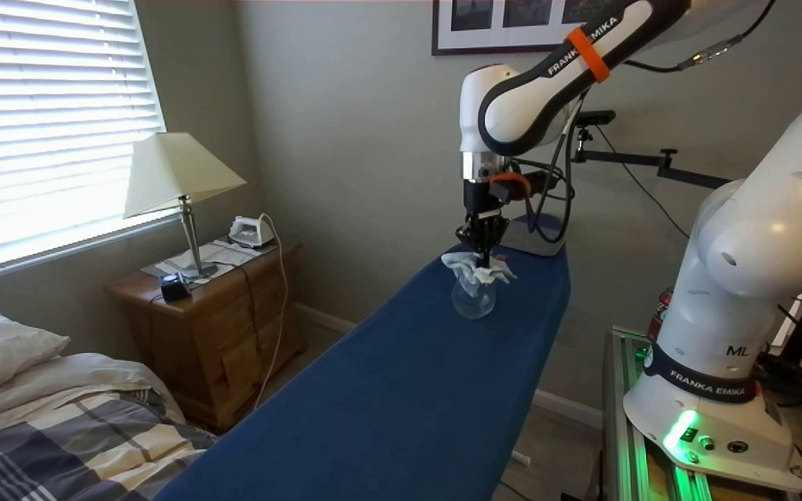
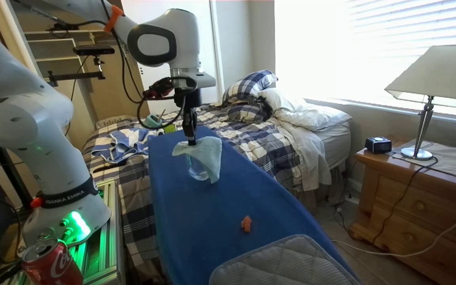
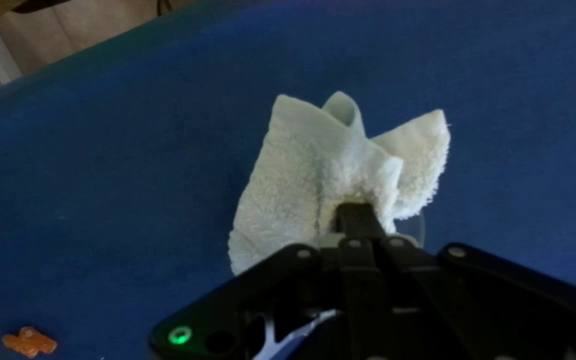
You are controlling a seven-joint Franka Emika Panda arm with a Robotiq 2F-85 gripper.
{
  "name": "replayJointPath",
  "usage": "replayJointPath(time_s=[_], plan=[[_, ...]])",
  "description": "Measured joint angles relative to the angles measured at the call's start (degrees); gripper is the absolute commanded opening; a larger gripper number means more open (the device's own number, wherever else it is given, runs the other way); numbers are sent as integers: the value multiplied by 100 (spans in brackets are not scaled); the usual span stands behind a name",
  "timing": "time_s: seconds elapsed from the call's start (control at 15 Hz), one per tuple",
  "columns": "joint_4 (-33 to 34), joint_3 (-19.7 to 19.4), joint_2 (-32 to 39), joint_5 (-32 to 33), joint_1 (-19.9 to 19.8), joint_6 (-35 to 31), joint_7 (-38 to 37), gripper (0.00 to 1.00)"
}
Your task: Put the small blue towel inside the glass cup
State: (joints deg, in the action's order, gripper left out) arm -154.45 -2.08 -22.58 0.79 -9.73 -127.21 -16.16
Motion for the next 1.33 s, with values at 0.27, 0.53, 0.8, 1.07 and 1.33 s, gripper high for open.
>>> replayJointPath(time_s=[0.27,0.53,0.8,1.07,1.33], plan=[[-44,0,348,115,0,-308,0,0],[-132,0,568,279,0,-563,0,0],[-150,10,649,400,5,-660,0,0],[-140,60,600,401,38,-664,0,0],[-130,121,388,401,82,-663,0,0]])
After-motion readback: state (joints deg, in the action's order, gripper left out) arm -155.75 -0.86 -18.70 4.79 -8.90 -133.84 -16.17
